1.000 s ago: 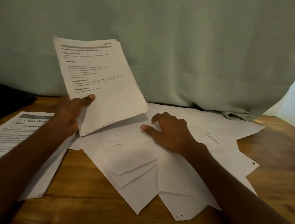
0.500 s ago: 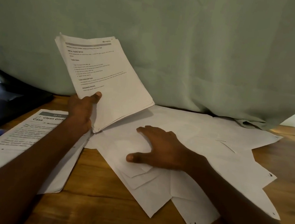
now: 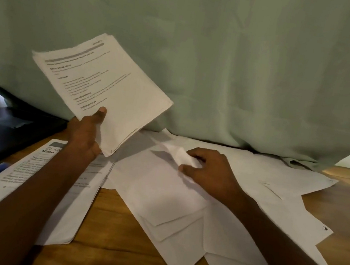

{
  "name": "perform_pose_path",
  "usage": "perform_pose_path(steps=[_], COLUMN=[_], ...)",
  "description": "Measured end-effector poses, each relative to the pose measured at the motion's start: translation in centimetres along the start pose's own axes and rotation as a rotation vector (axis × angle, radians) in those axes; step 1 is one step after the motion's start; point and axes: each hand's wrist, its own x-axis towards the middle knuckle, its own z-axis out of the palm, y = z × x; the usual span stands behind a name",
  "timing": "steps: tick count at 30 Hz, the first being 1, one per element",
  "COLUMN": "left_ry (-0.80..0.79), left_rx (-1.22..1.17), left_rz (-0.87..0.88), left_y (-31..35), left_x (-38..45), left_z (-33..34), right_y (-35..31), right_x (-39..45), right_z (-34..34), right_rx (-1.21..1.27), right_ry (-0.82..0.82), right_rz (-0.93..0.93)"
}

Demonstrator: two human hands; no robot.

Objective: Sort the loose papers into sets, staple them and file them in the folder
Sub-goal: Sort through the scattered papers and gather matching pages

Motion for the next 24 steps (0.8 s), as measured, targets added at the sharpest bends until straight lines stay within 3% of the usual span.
perform_pose_path(steps=[2, 4, 7, 9, 13, 24], left_ry=[-0.055, -0.143, -0.265, -0.325, -0.361, -0.380], left_rx=[-0.058, -0.099, -0.131, -0.113, -0.142, -0.147], left_rz=[-0.035, -0.086, -0.132, -0.130, -0.124, -0.119], left_y=[0.2, 0.3, 0.0, -0.4, -1.0, -1.1], left_x=[0.3, 0.5, 0.3, -0.2, -0.7, -0.3], left_z=[-0.1, -0.1, 0.1, 0.5, 1.1, 0.6], right_y=[-0.2, -0.1, 0.4, 1.1, 2.3, 4.3], right_x=[0.4, 0.9, 1.0, 0.9, 0.9, 1.3], right_z=[-1.9, -4.1, -6.8, -7.6, -7.3, -6.9], right_rx=[0.291, 0.745, 1.542, 1.805, 1.896, 1.850], right_ry=[0.120, 0.190, 0.111, 0.044, 0.008, 0.063], right_rz=[0.046, 0.133, 0.190, 0.176, 0.156, 0.227])
